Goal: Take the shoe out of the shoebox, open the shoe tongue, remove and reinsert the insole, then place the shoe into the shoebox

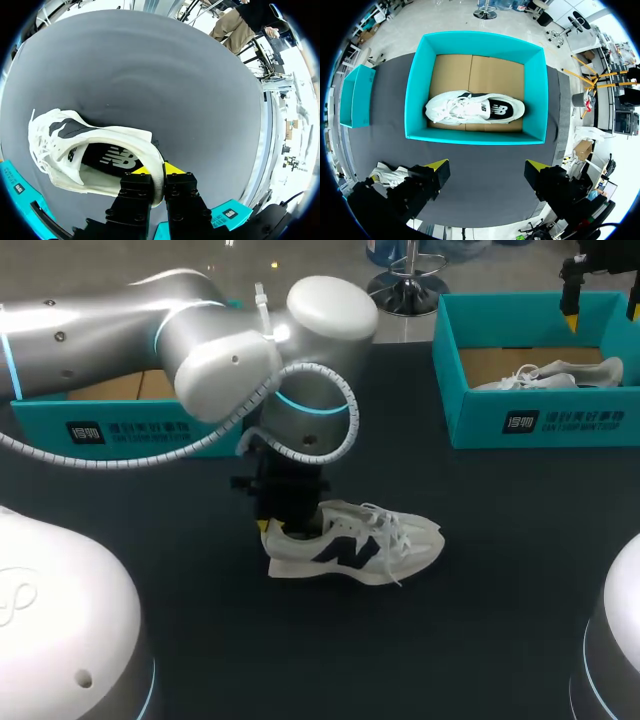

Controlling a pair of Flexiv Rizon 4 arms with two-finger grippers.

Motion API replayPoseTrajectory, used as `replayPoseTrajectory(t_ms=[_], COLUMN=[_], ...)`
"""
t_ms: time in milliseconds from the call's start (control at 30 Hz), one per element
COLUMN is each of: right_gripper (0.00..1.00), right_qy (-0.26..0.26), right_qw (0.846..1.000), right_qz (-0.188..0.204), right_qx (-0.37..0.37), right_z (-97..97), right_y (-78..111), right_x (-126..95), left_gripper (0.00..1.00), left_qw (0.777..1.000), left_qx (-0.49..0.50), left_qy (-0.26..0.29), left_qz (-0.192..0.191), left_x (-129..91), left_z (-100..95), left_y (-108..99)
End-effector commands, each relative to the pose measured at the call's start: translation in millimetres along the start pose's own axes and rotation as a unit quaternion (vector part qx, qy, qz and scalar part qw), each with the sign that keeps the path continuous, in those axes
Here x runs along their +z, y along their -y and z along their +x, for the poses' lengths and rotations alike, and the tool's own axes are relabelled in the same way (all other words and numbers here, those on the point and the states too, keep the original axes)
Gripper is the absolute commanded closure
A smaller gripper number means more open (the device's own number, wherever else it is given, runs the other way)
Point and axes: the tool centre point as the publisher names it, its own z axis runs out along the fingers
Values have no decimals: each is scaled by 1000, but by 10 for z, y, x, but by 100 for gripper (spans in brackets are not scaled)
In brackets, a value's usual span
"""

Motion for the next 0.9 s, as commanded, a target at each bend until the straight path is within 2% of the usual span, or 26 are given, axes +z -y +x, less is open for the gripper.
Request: replayPoseTrajectory(t_ms=[33,67,200,333,433,500,567,600,700,733,900], right_gripper=[0,0,0,0,0,0,0,0,0,0,0], right_qy=[0,0,0,0,0,0,0,0,0,0,0], right_qw=[1000,1000,1000,1000,1000,1000,1000,1000,1000,1000,1000], right_qz=[0,0,0,0,0,0,0,0,0,0,0], right_qx=[0,0,0,0,0,0,0,0,0,0,0], right_z=[-2,-2,-2,-2,-2,-2,-2,-2,-2,-2,-2], right_y=[-1,-1,-1,-1,-1,-1,-1,-1,-1,-1,-1], right_x=[1,1,1,1,1,1,1,1,1,1,1], left_gripper=[53,0,0,0,0,0,0,0,0,0,0], left_qw=[1000,1000,1000,997,989,975,962,955,948,948,948], left_qx=[2,1,-4,-23,-40,-53,-67,-78,-102,-107,-107], left_qy=[-4,-6,11,64,119,169,199,215,234,233,233], left_qz=[3,4,11,24,72,134,174,188,190,189,189], left_x=[14,3,-140,-388,-500,-476,-410,-368,-299,-290,-290], left_z=[-28,-16,98,409,775,1110,1336,1512,1826,1875,1875], left_y=[-21,-20,13,64,29,-30,-89,-87,-51,-46,-46])
